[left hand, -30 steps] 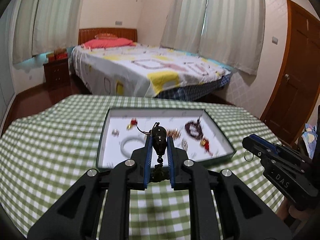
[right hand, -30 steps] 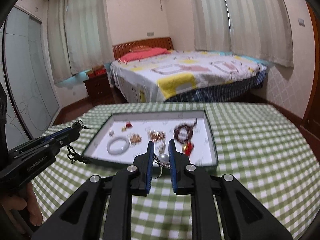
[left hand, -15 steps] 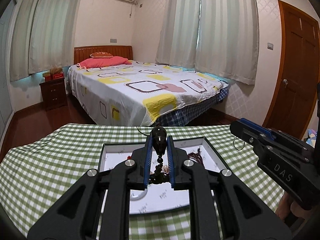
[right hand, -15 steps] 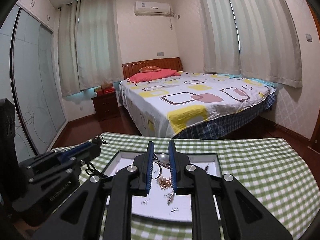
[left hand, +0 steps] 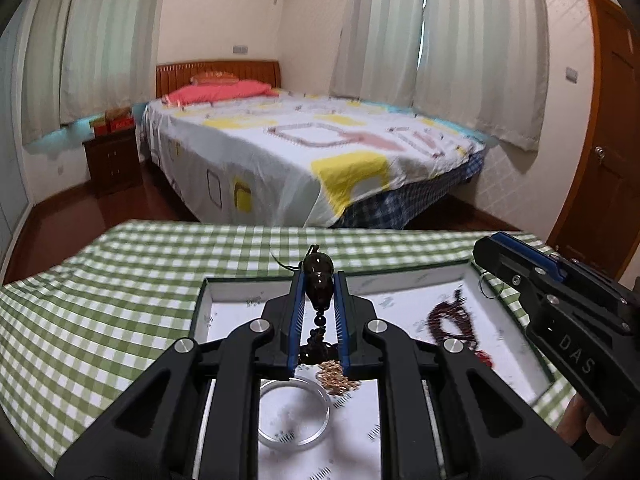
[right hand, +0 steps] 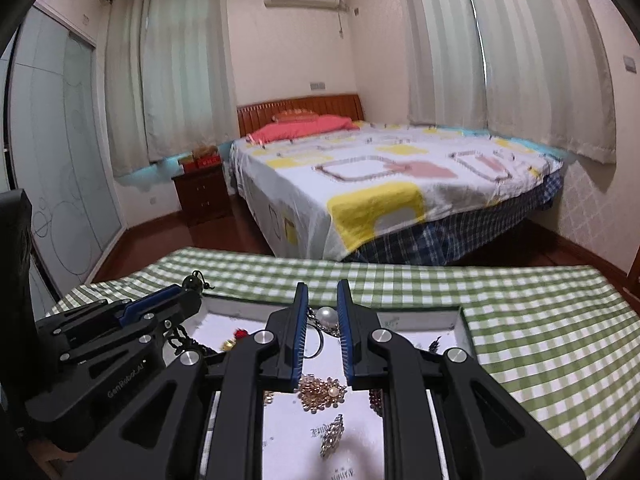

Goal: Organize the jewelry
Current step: 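Carry the ring and black pendant into the tray and open both tools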

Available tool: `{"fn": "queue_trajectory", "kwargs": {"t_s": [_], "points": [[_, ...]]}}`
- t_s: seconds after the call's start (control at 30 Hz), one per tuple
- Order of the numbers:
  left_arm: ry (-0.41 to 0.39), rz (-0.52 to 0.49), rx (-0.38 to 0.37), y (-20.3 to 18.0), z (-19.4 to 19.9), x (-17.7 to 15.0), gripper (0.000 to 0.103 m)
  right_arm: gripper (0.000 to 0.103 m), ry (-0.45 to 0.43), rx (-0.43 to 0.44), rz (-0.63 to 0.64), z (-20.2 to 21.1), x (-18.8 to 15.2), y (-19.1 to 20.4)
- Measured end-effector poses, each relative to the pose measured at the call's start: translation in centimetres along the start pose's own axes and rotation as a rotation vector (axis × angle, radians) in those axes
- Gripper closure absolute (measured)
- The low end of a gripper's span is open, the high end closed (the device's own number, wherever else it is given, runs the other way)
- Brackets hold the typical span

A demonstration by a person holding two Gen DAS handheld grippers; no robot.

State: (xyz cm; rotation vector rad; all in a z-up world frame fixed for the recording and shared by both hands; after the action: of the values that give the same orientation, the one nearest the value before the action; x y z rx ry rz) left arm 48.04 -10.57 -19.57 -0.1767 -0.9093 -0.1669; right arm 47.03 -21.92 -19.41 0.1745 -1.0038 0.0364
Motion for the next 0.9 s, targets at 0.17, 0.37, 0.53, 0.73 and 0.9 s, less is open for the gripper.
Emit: {"fn": "queue_trajectory", "kwargs": {"t_s": [0.17,0.37,0.53,0.73,0.9], "points": [[0.066,0.008,0.014,1.0,-3.0,-0.5,0.088,0.087,0.078,-0.012,-0.008,-3.1,-0.7,-0.4],[0.134,0.013,0.030,1.8,-5.1,-1.0,0.088,0.087,0.156,-0.037,-0.002,-5.4,-1.6,-0.5],[0.144,0.018,0.046,2.2,-5.7,-1.1,0.083,0.087,0.205,-0.052,0.001,-6.4,-2.0,-0.7],[0.144,0.017,0.055,2.1,-6.1,-1.0,0.068,0.085,0.245,-0.058,-0.025,-7.0,-2.3,-1.3],[0.136,0.004,0.056,2.0,-6.0,-0.9,0.056,0.055,0.225,-0.067,-0.026,-6.6,-2.1,-1.4]]}}
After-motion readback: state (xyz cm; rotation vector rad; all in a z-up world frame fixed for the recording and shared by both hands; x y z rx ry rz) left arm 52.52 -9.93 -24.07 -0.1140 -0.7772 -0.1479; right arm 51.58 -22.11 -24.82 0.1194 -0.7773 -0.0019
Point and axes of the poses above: each gripper's, at about its wrist camera, not at the fingertips, and z roughly against the way its jaws point, y to its left, x to its top, the point moved 5 cm from there along -z, roughly the way its jaws point, and after that the axes turned 4 degrees about y, right-handed, at the moved point
